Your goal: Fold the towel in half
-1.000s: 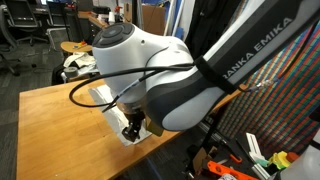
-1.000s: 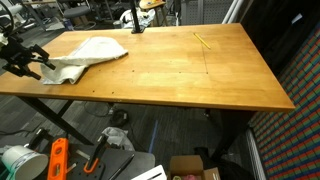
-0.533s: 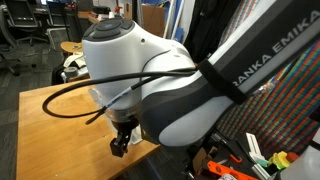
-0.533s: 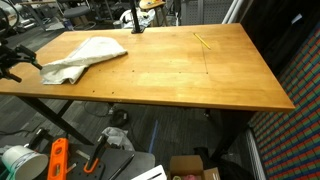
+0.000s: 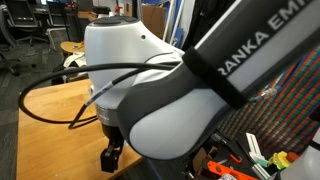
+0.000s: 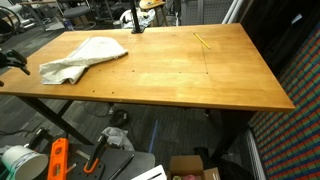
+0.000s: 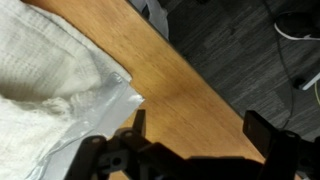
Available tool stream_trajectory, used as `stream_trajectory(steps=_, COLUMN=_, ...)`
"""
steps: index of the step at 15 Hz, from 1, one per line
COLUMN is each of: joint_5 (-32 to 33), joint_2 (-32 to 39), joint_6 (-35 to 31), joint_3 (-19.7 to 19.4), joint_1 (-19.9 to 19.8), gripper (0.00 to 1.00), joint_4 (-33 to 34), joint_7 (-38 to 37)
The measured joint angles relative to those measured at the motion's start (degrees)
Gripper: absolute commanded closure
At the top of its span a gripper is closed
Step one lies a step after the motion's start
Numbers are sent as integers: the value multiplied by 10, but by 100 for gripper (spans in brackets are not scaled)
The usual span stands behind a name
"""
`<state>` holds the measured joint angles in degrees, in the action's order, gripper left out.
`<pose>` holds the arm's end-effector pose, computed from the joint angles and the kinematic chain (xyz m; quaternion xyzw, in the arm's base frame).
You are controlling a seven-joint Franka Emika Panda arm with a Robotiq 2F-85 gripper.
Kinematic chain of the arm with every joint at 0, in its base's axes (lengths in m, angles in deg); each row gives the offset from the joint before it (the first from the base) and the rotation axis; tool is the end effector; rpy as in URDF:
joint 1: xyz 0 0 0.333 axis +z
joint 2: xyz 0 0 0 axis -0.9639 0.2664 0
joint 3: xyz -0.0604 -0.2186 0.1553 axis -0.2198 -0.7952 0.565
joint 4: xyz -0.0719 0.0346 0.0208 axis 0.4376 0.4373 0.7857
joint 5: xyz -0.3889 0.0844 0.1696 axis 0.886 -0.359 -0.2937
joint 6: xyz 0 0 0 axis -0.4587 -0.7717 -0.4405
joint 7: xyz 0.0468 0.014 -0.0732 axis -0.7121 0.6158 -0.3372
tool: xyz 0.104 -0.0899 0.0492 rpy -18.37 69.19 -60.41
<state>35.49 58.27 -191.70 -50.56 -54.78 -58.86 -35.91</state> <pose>0.3660 0.3278 0.1523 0.9172 0.3964 0.0384 0.0129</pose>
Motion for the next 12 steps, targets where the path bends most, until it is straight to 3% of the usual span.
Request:
stream_trajectory(steps=5, joint_5=-158, joint_2=-49, joint_6=69, joint_3=-27, joint_1=-22, gripper=0, joint_4=30, joint_7=88)
stream_trajectory(steps=9, joint_5=-163, joint_2=-97, joint_6=151, joint_3=-88, joint_1=-66, gripper=0, joint_4=71, joint_7=73)
stream_trajectory(steps=12, joint_5=-150, joint_2=-93, joint_6=190, joint_3=-124, joint_1=-103, gripper=0, joint_4=107, joint_7=49)
